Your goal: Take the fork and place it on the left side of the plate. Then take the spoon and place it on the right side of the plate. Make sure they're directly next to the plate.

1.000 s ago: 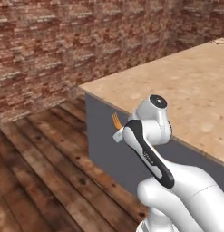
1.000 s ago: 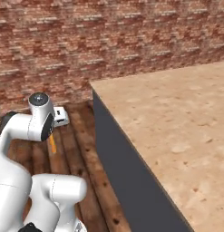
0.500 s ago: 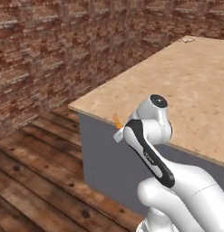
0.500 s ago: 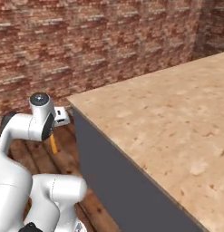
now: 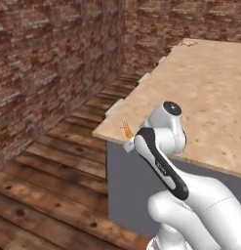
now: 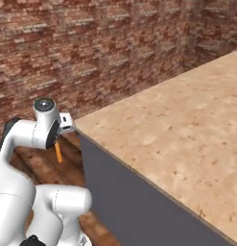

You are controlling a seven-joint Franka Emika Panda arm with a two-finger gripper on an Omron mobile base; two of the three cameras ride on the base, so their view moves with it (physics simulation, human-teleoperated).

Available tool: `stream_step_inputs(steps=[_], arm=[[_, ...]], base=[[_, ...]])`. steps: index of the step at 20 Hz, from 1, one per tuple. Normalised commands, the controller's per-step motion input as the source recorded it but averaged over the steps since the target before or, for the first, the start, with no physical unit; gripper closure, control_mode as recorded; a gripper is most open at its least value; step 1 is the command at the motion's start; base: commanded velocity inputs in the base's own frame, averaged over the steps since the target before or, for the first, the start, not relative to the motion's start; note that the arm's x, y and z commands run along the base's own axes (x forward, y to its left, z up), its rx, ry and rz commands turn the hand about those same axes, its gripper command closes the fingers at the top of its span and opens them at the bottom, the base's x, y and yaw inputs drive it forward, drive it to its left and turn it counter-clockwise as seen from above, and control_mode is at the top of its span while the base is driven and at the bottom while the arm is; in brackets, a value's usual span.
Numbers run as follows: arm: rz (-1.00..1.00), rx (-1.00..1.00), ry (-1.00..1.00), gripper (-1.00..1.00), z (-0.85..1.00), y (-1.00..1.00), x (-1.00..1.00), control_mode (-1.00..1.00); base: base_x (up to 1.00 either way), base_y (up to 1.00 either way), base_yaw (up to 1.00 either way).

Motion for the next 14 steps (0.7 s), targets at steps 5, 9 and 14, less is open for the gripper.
stream_step_inputs(steps=[5,9,14], arm=[[0.00,0.00,0.00,1.00,0.00,0.00,0.00,1.00],[0.00,0.00,0.00,1.00,0.00,0.00,0.00,1.00],[0.00,0.00,0.00,1.00,0.00,0.00,0.00,1.00]], base=[[0.85,1.00,-0.28],[0.85,1.00,-0.28],[0.85,1.00,-0.29]])
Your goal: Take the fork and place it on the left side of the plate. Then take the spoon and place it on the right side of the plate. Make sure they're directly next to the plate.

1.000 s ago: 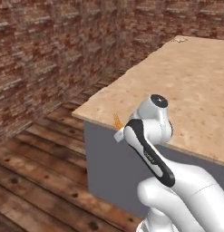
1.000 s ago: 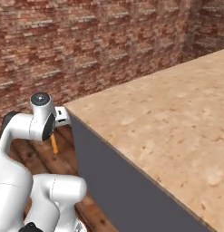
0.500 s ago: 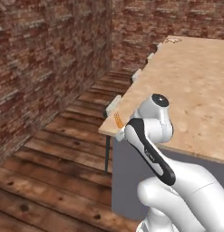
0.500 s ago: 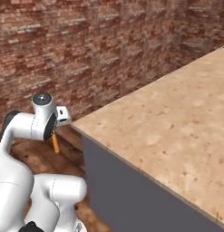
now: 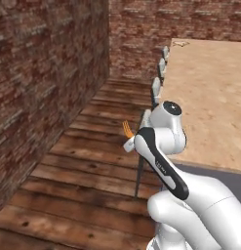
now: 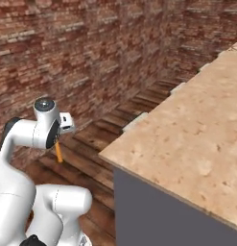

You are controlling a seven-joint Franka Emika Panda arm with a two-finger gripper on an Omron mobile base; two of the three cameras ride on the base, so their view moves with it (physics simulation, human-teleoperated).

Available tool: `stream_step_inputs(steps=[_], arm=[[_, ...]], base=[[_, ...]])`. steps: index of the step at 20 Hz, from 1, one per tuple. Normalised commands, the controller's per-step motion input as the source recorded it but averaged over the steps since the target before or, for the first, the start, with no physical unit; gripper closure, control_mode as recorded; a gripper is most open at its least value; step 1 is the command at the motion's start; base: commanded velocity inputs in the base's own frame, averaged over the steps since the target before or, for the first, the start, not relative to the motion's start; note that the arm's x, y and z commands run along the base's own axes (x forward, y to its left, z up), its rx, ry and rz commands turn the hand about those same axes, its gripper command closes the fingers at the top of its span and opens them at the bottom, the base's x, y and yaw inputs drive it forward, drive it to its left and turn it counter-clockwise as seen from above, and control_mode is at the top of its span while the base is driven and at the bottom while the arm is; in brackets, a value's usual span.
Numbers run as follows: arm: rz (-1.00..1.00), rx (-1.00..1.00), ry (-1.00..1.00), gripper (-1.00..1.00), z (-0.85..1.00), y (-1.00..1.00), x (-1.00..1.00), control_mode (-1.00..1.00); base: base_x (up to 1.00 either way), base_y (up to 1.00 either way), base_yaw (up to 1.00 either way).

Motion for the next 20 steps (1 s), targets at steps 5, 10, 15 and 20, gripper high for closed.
stream_step_inputs(steps=[5,10,15,20], arm=[[0.00,0.00,0.00,1.00,0.00,0.00,0.00,1.00],[0.00,0.00,0.00,1.00,0.00,0.00,0.00,1.00],[0.00,0.00,0.00,1.00,0.00,0.00,0.00,1.00],[0.00,0.00,0.00,1.00,0.00,0.00,0.00,1.00]], base=[[0.86,1.00,-0.31],[0.91,0.95,-0.35],[0.96,0.82,-0.40],[0.97,0.77,-0.42]])
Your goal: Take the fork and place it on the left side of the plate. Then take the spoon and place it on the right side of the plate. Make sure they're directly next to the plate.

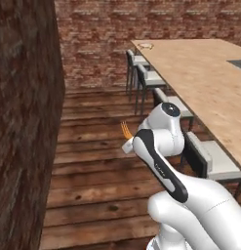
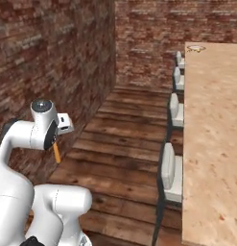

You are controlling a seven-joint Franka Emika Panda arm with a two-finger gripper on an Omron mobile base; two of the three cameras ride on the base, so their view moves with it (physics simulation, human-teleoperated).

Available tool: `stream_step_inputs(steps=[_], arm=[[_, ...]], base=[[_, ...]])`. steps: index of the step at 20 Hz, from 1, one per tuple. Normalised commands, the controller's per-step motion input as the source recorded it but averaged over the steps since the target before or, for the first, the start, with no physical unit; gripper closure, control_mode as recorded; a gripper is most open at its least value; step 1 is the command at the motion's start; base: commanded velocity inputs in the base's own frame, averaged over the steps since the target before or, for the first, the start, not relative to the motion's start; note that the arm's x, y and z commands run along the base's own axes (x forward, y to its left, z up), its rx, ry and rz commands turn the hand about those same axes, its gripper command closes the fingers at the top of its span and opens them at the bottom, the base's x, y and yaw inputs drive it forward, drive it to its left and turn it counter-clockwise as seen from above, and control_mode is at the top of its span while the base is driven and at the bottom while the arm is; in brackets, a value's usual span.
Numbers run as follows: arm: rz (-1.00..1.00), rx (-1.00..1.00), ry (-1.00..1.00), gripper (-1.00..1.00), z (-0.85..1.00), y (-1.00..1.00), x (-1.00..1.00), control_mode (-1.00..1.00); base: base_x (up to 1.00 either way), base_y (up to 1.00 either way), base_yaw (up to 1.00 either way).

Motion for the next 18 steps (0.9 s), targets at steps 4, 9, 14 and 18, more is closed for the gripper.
stream_step_inputs(steps=[4,9,14,18], arm=[[0.00,0.00,0.00,1.00,0.00,0.00,0.00,1.00],[0.00,0.00,0.00,1.00,0.00,0.00,0.00,1.00],[0.00,0.00,0.00,1.00,0.00,0.00,0.00,1.00],[0.00,0.00,0.00,1.00,0.00,0.00,0.00,1.00]], base=[[0.97,0.77,-0.42],[0.97,0.77,-0.42],[0.97,0.77,-0.42],[0.97,0.78,-0.42]])
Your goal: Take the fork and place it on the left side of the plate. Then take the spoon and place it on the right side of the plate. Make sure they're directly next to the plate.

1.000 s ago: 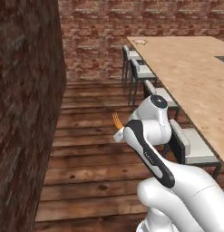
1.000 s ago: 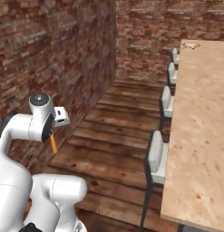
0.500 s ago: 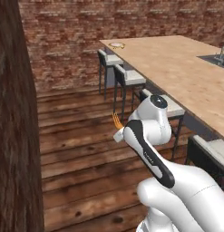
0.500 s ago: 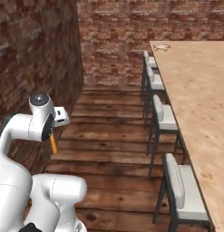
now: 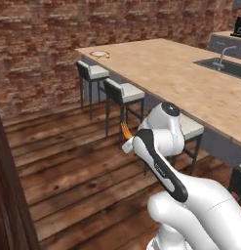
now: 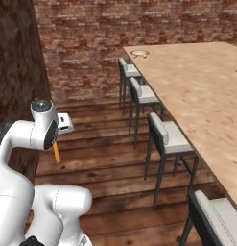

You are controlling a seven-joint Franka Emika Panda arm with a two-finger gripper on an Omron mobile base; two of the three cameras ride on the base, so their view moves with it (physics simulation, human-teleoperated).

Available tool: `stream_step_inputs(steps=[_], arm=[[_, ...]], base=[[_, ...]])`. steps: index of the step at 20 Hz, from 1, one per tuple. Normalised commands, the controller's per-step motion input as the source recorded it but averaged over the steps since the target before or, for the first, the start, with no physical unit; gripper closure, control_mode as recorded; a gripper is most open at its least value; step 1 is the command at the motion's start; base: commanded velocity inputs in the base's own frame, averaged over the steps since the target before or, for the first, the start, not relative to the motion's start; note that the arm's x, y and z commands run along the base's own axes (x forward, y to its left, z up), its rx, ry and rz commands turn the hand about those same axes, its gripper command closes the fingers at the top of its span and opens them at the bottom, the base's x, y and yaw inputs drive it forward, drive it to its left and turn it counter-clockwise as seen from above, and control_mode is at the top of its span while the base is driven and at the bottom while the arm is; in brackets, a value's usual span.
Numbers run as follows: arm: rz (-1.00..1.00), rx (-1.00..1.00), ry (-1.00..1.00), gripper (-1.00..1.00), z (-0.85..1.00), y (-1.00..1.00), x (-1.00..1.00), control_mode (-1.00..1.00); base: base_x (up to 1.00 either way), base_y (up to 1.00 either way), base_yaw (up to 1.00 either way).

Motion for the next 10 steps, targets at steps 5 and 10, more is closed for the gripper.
stream_step_inputs(steps=[5,10], arm=[[0.00,0.00,0.00,1.00,0.00,0.00,0.00,1.00],[0.00,0.00,0.00,1.00,0.00,0.00,0.00,1.00]], base=[[0.98,0.78,-0.41],[1.00,0.79,-0.40]])
